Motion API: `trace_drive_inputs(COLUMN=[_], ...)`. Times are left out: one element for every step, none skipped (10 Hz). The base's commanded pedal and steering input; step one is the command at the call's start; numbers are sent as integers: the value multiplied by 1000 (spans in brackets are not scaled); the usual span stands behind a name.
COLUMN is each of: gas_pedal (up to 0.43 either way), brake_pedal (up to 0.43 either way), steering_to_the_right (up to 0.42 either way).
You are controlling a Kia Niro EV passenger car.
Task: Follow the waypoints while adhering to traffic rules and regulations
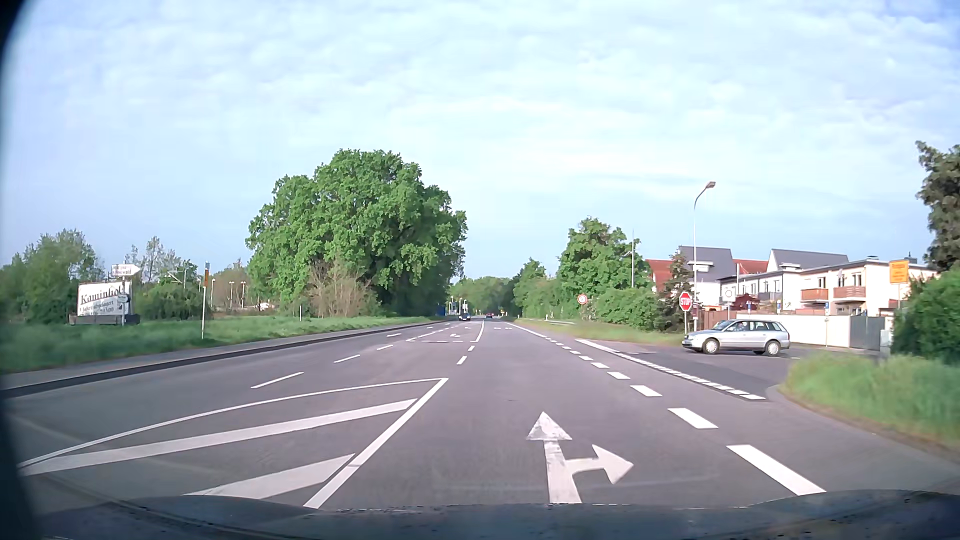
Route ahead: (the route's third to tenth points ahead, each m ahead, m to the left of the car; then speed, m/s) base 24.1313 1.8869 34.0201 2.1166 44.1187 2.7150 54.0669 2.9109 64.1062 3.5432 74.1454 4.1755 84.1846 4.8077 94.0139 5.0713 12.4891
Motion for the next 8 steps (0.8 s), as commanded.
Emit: trace_drive_inputs(gas_pedal=[118, 118, 118, 118, 118, 118, 118, 118], brake_pedal=[0, 0, 0, 0, 0, 0, 0, 0], steering_to_the_right=[-8, -8, -9, -8, -8, -8, -7, -5])
